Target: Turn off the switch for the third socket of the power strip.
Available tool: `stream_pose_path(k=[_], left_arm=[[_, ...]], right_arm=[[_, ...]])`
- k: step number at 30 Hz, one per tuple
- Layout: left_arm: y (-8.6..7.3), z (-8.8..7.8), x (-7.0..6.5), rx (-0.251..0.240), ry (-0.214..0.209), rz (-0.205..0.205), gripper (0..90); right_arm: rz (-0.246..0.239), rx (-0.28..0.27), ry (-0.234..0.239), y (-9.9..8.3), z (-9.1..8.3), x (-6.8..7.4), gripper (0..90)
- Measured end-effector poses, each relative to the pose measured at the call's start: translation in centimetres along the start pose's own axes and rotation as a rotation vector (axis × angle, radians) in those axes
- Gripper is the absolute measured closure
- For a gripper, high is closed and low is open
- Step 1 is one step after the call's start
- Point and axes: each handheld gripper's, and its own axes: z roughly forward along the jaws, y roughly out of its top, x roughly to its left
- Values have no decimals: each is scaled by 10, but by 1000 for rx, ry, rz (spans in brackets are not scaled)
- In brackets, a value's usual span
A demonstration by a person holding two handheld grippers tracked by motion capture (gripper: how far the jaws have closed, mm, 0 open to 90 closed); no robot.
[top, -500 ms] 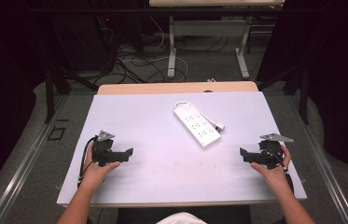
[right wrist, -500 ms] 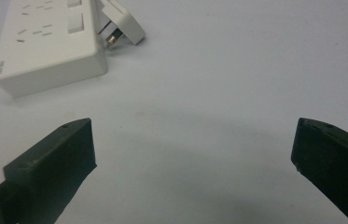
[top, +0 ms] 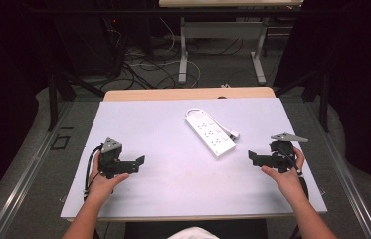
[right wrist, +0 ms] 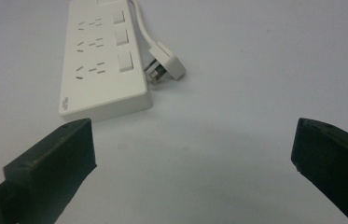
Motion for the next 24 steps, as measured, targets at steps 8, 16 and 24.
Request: stream_pose_path(k=[8,16,24], left_arm=[[0,-1,1,-11,0,-6,3],[0,-2,1,3,0,7,2],[-1,-1,1,-2,3,-6,2]], right_arm=[[-23,-3,5,22,2,8,0],[-61,18,8,42,7,13,0],[-89,41,19,55,15,17,0]])
